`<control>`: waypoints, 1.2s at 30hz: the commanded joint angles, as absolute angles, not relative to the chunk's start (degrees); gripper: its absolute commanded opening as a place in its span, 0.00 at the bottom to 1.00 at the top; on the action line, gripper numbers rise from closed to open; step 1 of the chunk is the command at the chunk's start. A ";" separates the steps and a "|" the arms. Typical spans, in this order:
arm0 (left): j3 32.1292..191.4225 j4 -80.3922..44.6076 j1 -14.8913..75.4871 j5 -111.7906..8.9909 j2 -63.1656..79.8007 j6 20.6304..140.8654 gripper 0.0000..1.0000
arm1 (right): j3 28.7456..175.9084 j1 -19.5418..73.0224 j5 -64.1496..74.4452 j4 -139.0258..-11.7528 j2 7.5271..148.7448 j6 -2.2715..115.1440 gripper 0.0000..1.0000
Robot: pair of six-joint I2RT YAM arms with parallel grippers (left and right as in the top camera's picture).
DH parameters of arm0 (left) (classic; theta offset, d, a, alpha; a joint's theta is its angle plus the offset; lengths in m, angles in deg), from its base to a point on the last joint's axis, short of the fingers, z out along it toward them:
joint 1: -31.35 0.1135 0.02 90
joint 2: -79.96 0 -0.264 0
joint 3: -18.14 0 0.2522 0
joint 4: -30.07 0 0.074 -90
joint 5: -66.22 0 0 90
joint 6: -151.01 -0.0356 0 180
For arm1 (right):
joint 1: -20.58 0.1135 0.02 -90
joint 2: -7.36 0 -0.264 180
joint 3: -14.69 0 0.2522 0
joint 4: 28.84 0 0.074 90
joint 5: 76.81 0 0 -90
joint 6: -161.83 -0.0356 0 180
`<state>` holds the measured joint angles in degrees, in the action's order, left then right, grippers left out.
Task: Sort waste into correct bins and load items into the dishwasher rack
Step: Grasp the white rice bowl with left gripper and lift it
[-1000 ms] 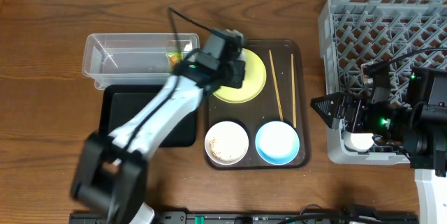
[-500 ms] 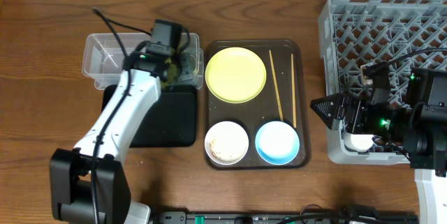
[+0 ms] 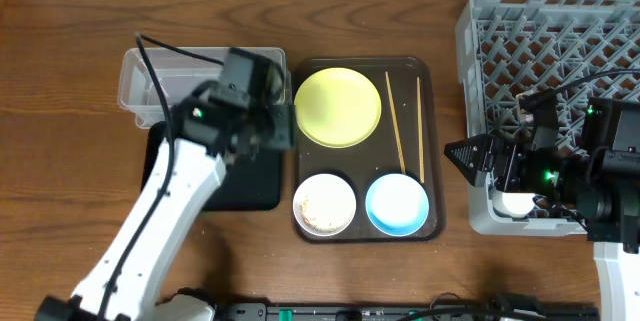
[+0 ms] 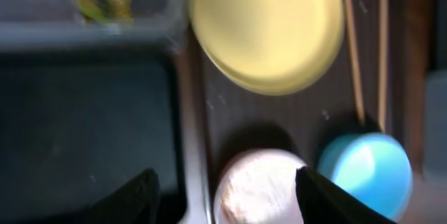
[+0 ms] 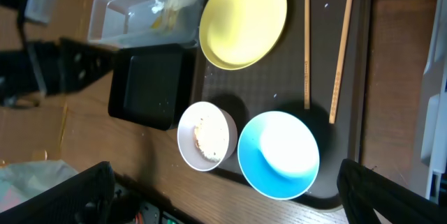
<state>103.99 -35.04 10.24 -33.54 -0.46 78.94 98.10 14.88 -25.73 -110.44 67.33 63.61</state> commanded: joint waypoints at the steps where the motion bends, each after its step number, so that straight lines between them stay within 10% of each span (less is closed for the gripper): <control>1: 105.00 -38.62 6.14 -34.29 -0.09 78.59 0.65 | 98.71 15.47 -25.59 -110.35 67.37 64.63 0.99; 26: 100.78 -30.12 -19.09 -24.41 -22.31 102.51 0.45 | 98.71 15.47 -23.69 -111.20 67.37 63.52 0.99; 36: 100.74 -28.37 -19.11 -24.41 -27.74 103.12 0.11 | 98.71 15.47 -23.69 -111.22 67.37 63.52 0.99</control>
